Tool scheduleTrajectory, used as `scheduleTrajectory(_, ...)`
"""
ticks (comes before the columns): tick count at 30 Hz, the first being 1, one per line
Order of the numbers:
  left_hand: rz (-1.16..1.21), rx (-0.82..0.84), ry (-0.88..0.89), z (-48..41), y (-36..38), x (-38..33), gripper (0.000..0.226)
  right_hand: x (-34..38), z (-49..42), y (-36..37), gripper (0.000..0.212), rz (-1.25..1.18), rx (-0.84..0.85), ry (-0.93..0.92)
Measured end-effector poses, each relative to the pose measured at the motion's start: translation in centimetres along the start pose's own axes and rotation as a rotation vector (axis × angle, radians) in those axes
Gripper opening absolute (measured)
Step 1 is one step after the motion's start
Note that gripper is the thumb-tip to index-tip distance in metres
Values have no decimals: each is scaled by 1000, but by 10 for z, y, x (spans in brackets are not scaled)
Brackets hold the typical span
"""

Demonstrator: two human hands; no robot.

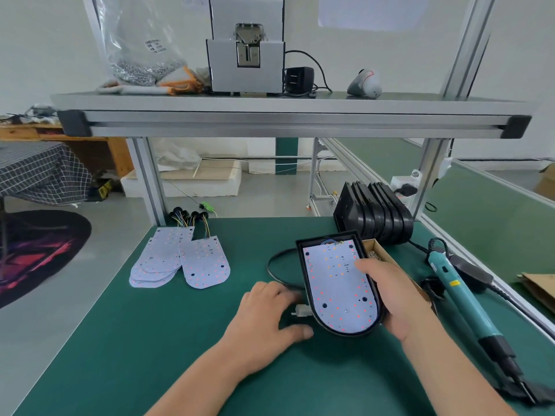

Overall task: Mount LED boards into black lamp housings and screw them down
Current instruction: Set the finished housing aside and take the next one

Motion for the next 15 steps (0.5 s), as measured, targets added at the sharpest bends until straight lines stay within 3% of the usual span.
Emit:
scheduleTrajectory(4,-59,-23,55,0,2,-8,26,-15,-3,3,34,50,-13,74)
scheduleTrajectory(6,74,-97,39,-1,-7,-1,10,-23,-4,7,21,84,-3,107)
scheduleTrajectory(8,315,-186,-31,2,-17,12,11,-28,-4,7,34,113,-37,140)
scheduleTrajectory(11,605,-264,-79,6,-24,27,11,-31,-4,9,26,102,-30,165)
scheduleTrajectory(15,723,-204,-26,5,-22,24,12,-35,-3,15,31,-36,-19,216)
Point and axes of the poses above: each hand's wrist, its own z-axis away from the middle knuckle, its own y-axis out of the palm, x = y × z, the point moved 10 cm from there along -z, towards the middle knuckle, and after that the axes turned 15 degrees about z, right-handed, at the moved point
